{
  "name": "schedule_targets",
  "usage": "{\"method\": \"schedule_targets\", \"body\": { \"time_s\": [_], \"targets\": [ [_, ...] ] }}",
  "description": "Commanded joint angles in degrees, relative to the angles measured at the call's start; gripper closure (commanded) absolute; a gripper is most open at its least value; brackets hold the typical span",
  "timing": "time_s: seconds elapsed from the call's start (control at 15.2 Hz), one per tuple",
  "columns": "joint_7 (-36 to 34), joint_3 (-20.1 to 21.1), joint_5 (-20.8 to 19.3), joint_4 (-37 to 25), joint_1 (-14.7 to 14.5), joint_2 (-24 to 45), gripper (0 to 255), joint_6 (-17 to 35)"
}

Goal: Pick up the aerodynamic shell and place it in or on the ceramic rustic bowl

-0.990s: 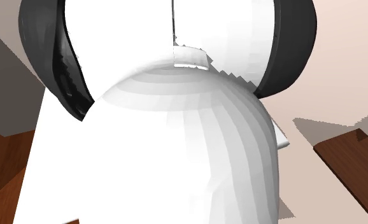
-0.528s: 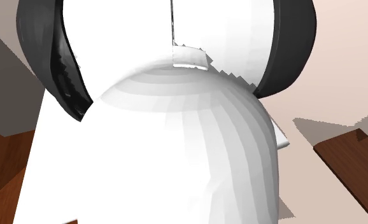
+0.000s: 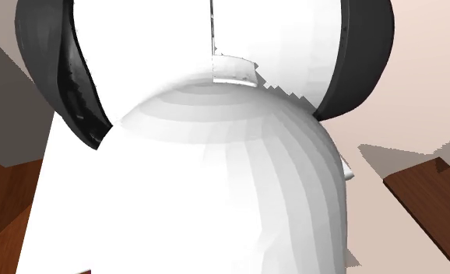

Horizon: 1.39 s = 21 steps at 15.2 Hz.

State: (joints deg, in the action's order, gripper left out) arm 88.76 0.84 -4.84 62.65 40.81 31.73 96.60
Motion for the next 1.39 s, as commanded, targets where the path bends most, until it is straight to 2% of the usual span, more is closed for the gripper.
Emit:
{"method": "schedule_targets", "body": {
  "time_s": [0.0, 0.33, 0.73, 0.99, 1.32],
  "targets": [
    [0.68, -0.14, 0.13, 7.06, 0.81, -4.58, 255, 2.58],
    [3.62, -1.02, 0.55, 25.38, 3.35, -16.82, 255, 8.91],
    [7.99, -2.88, 0.75, 41.31, 6.10, -28.60, 255, 13.37],
    [11.46, -4.71, 0.48, 50.32, 7.96, -35.98, 255, 15.26],
    [11.25, -4.78, 0.40, 53.42, 7.97, -35.29, 255, 19.04]
  ]
}}
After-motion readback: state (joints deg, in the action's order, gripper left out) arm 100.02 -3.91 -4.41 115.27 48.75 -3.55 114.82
